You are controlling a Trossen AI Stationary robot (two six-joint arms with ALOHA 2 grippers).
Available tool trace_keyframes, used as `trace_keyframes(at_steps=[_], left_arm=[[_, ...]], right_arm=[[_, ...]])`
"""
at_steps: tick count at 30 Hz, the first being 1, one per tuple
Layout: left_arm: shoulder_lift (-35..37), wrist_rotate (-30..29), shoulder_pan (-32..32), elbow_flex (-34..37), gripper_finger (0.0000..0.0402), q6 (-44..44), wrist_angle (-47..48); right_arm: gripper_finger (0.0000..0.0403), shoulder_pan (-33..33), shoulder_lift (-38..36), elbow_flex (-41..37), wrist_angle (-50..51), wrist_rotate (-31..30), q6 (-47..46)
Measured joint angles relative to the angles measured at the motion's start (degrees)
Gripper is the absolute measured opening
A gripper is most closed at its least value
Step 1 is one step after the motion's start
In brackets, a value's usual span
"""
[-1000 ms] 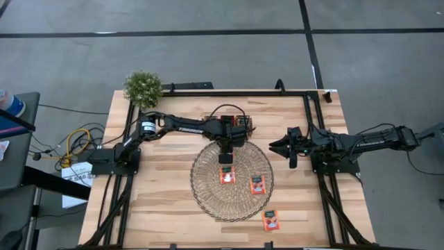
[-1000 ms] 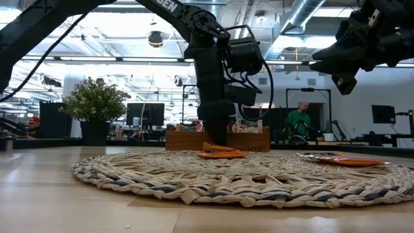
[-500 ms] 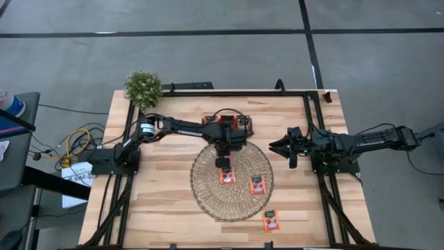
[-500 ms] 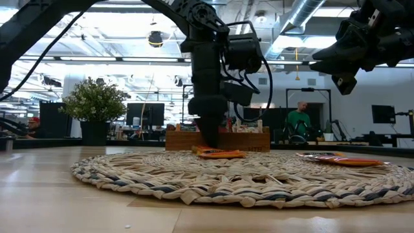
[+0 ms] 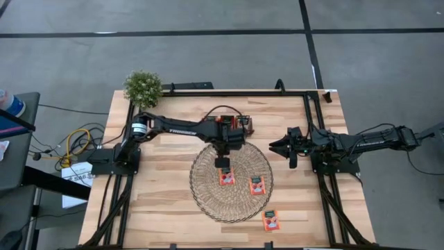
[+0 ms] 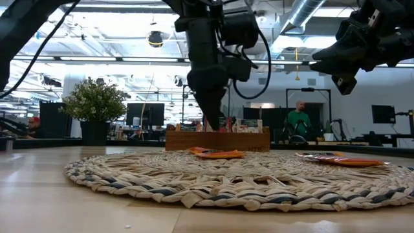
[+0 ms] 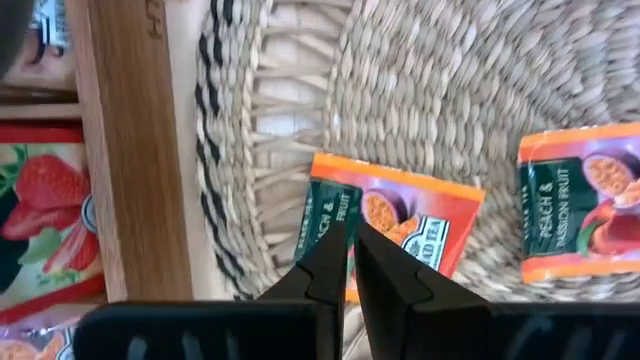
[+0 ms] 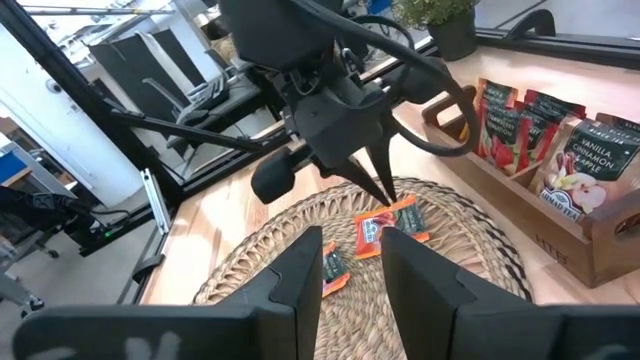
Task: Pick & Place Tea
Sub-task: Put the orange tea bag into the left section of the wooden organizer
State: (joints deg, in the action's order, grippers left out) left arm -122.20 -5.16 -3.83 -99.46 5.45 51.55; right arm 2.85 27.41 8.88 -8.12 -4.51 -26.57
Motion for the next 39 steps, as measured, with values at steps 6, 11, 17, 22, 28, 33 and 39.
trace_keyframes(at_steps=[6,11,17,22,28,33,39], left_arm=[[0.1,1.5,-1.1,0.0,0.0019,-0.3,0.2],[0.1,2.3,-1.4,0.0,0.0019,0.0,0.0],[0.1,2.4,-1.4,0.0,0.0047,2.7,-0.2],[0.1,2.5,-1.4,0.0,0.011,5.5,-0.3],[-0.2,3.1,-2.2,0.0,0.0161,5.9,-2.4],[-2.1,4.2,-2.4,0.2,0.0167,8.5,-1.4],[-2.9,4.5,-3.0,0.1,0.0167,8.7,-0.8]], right_arm=[[0.0098,0.0,0.0,0.0,0.0,0.0,0.0],[0.0098,0.0,0.0,0.0,0.0,0.0,0.0],[0.0098,0.0,0.0,0.0,0.0,0.0,0.0],[0.0098,0.0,0.0,0.0,0.0,0.0,0.0],[0.0098,0.0,0.0,0.0,0.0,0.0,0.0],[0.0098,0.0,0.0,0.0,0.2,0.0,0.0],[0.0098,0.0,0.0,0.0,0.7,0.0,0.0]])
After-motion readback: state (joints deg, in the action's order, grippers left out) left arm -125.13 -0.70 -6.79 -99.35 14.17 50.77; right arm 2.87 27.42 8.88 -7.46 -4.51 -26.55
